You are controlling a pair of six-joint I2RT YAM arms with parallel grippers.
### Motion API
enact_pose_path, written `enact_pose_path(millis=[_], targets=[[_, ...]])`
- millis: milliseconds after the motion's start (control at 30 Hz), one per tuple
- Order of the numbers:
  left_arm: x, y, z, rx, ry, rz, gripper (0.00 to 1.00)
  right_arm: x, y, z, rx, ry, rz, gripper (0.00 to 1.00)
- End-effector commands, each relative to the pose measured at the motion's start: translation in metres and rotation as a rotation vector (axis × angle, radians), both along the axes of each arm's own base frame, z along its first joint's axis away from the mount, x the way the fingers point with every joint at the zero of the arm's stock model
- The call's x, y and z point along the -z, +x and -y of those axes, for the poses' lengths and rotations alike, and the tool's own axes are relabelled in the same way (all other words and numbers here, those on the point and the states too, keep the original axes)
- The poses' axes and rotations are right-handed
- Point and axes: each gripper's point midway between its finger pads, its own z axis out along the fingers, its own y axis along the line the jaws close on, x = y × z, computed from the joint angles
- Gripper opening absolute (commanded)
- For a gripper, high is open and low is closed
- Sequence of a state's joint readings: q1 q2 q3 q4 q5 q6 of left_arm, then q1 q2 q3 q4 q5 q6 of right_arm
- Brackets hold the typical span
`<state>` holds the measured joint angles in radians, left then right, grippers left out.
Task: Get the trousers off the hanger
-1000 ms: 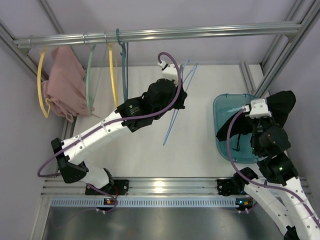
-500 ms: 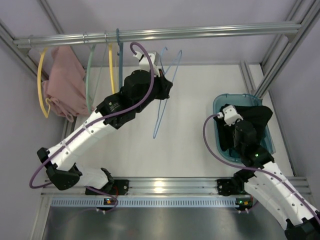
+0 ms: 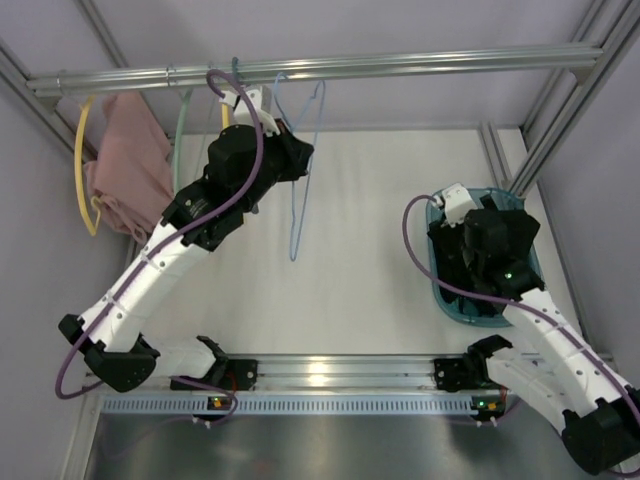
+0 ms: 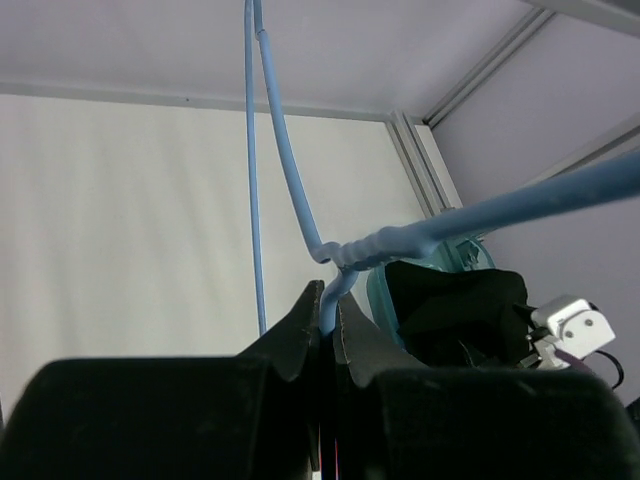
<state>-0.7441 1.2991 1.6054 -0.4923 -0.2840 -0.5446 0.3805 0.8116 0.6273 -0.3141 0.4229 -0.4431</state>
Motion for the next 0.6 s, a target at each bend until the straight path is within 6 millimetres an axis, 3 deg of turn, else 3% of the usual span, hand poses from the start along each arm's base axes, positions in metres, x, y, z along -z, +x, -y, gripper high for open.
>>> enact_pose_path(millis=[0,100,267,567], targets=[[-0.028,-0.007,-0.010,0.014,-0.089,0.048,0.00,-0.049,0.008,-0.011,-0.018,0.113,0.086,0.88],[-0.032,-0.006,-0.015,0.005,-0.098,0.054,0.00,-0.066,0.004,-0.015,-0.037,0.137,0.096,0.99],[-0.047,0.000,-0.027,-0.042,-0.096,0.093,0.00,-0.091,0.000,-0.016,-0.055,0.163,0.138,0.99],[-0.028,0.021,-0.028,-0.102,-0.074,0.036,0.00,-0.131,-0.004,-0.030,-0.119,0.258,0.206,0.99]])
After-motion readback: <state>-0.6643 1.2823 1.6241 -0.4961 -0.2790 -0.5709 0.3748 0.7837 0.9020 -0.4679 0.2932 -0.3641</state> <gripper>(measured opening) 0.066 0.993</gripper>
